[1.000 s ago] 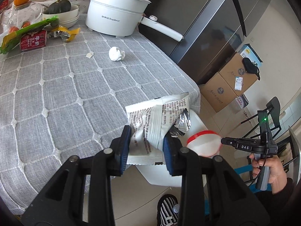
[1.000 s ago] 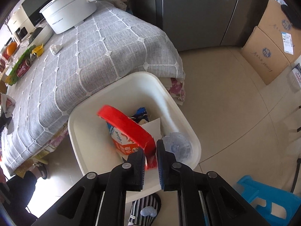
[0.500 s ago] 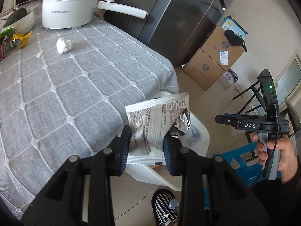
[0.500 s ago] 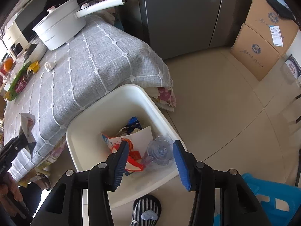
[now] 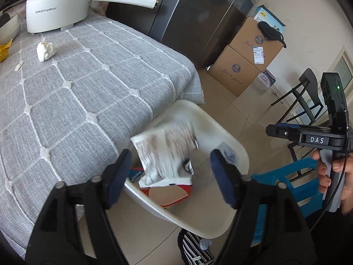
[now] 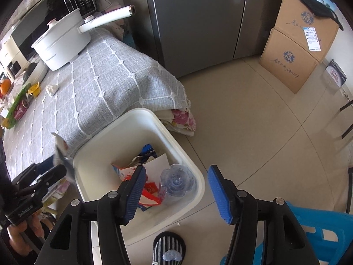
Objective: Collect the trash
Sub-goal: 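Move both open grippers back over the table toward the tissue and green bag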
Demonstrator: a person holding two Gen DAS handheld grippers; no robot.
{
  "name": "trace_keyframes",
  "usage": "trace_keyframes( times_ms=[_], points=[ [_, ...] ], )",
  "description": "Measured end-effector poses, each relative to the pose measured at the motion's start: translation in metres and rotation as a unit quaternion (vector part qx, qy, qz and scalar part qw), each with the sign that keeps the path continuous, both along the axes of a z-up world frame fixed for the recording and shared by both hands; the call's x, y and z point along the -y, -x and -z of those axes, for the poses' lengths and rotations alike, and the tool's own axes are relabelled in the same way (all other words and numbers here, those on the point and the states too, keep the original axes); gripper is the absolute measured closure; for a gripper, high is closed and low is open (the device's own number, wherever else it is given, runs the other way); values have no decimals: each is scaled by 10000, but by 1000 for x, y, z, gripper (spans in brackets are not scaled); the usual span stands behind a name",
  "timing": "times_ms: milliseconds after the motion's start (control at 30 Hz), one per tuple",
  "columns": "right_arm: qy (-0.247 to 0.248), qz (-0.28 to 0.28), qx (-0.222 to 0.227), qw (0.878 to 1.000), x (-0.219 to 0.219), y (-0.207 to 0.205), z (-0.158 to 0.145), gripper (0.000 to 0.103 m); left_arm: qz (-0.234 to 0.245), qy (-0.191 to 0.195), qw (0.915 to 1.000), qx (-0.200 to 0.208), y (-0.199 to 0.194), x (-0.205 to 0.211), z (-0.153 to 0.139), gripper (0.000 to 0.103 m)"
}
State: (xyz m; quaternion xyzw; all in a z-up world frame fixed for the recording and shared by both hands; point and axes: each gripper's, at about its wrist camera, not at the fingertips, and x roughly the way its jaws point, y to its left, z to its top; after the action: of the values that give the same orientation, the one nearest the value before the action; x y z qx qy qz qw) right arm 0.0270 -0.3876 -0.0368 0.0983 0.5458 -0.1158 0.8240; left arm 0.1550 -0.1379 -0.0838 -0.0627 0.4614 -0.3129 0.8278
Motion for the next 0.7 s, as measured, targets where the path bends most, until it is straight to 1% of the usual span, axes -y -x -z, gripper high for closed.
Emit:
trace_keyframes(
  times_ms=[100,167,200,433,700],
  points=[
    [73,1,-30,10000,-1,-1,1,42,-98,-98,9999,50,-1,-11,-8,19],
    [113,-3,-45,9999,-3,-2,1,41,-202,-221,9995,94,0,-19,-12,6],
    [124,-5,-47,9999,-4,-2,0,40,-258,-271,9992,125,0,-24,-13,3],
    [195,-77,37,9998,-21,-8,-7,36,-567,-397,9974,221,11,-61,-26,1],
    [260,-400,174,9987,-65,-25,-19,33,-1018,-498,9928,385,20,-110,-40,1]
  ],
)
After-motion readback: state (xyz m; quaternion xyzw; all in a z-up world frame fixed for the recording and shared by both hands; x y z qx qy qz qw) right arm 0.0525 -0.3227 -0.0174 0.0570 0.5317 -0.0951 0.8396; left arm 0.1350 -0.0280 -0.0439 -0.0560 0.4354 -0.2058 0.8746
